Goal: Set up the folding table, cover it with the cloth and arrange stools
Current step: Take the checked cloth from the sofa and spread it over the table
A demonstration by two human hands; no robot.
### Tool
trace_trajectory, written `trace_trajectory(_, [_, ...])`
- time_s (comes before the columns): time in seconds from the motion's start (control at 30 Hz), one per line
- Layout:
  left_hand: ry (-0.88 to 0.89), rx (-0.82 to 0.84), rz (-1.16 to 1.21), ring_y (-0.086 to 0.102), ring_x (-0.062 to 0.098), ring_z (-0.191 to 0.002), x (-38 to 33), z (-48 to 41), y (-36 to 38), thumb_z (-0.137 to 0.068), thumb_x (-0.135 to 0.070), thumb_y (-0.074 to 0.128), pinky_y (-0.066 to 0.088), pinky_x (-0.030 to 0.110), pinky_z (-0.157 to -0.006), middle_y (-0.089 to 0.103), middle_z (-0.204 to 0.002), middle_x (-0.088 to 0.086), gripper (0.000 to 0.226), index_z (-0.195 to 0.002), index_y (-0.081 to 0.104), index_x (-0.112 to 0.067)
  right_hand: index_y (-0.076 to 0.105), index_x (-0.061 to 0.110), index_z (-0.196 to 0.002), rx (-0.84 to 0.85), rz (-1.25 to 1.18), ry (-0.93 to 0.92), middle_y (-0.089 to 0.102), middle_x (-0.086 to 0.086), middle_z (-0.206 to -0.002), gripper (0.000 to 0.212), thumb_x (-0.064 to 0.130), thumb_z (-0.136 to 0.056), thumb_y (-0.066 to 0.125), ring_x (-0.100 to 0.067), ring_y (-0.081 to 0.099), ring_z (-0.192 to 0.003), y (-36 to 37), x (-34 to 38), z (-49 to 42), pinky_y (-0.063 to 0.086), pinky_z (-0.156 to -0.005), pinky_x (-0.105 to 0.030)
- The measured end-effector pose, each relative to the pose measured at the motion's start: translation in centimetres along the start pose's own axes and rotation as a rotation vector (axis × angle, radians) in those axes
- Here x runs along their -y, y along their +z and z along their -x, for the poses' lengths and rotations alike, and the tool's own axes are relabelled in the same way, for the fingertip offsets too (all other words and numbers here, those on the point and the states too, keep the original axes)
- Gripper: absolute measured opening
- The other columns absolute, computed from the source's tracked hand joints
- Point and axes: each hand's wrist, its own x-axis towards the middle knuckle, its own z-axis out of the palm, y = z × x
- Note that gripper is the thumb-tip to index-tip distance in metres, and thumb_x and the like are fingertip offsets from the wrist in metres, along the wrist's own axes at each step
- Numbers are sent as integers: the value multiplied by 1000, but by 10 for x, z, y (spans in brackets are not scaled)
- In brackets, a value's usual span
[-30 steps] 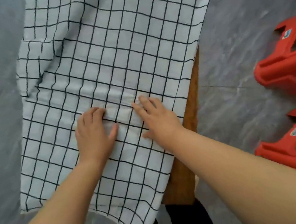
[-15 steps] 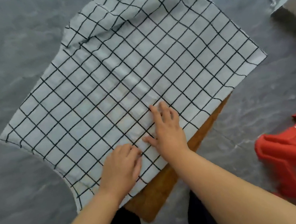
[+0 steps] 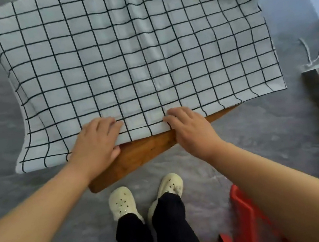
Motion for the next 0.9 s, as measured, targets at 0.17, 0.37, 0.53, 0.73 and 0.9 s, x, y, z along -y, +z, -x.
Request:
trace_trajectory(0.17, [148,-96,29,58,43,-95,8,10,-3,-61,10,69,53,51,-77,59,-112,24,56,-114,53,1,57,6,-112,-12,51,-5,57,-13,-114,47,-5,-68,64,-35,55,-98,-2,-2,-9,53,-61,-43])
trace_trajectory(0.37, [49,-136,87,60,37,-81,21,34,-5,-58,10,73,52,40,-55,62,-95,17,50,-105,60,-1,59,5,-112,-55,-15,4,58,-11,-110,40,-5,-74,60,-33,54,-98,-4,-2,0,53,-63,-45])
trace_trajectory(0.53, [15,-158,142,60,36,-80,25,40,0,-65,7,71,53,42,-51,63,-92,14,41,-103,60,-5,59,7,-111,-89,-13,-10,59,-8,-110,34,24,-82,66,-30,55,-101,-2,-3,4,52,-72,-40])
trace_trajectory(0.73, [-51,-247,208,59,32,-86,24,48,-3,-68,3,69,52,41,-58,64,-95,8,35,-100,62,-8,58,9,-113,-261,79,-2,61,-8,-107,35,7,-78,64,-29,55,-98,4,-2,0,46,-76,-40])
trace_trajectory(0.9, [-90,-300,227,59,31,-84,16,55,-10,-69,4,70,51,40,-60,65,-95,9,33,-99,63,-8,58,8,-105,-344,110,28,60,-10,-97,38,-9,-71,57,-31,54,-85,2,-6,2,44,-71,-38])
